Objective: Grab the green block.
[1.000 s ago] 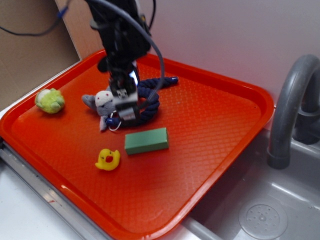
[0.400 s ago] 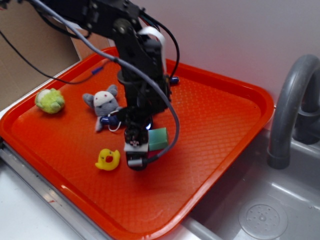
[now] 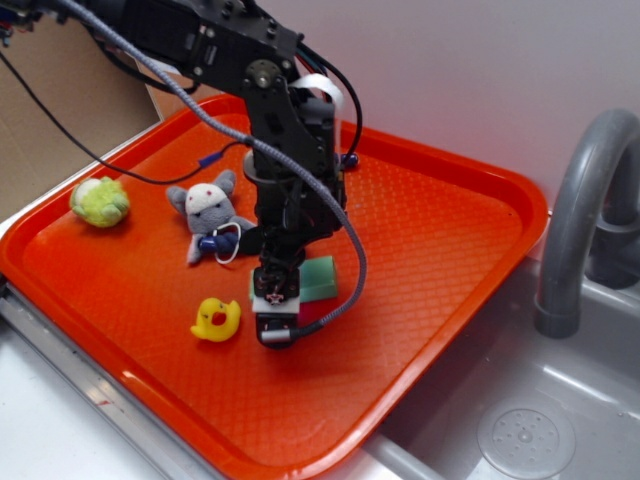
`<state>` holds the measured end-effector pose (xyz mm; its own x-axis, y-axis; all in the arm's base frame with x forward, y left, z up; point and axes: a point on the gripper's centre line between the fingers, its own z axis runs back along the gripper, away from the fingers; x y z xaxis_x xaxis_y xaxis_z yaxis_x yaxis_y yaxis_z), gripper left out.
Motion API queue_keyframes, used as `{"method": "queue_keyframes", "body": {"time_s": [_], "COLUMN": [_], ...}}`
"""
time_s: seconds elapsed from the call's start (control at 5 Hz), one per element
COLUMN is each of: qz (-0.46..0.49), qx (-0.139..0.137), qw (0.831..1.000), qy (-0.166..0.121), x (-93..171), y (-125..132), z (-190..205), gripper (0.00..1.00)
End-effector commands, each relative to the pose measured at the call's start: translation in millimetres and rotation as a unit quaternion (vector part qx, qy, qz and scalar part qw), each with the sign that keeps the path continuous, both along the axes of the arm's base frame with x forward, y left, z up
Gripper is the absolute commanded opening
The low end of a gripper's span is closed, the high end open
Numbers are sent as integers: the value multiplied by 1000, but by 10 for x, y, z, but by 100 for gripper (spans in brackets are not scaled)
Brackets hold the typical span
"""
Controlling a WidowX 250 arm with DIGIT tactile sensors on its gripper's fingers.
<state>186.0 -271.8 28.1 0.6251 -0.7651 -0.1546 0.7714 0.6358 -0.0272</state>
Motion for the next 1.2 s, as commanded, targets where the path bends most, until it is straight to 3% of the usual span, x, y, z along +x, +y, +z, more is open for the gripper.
{"method": "queue_keyframes", "body": {"time_s": [0.0,0.2,0.4,0.8,1.0], "qz": [54,148,214,302,313], "qx": [-7,-38,-103,-87,-108], "qw": [998,986,968,937,925], "qy": [-31,-67,-76,-155,-185], "x": [-52,24,39,-256,-435], "y": [101,428,817,1241,1344], "z": [370,860,1314,1983,2170], "gripper": [0,0,0,0,0]}}
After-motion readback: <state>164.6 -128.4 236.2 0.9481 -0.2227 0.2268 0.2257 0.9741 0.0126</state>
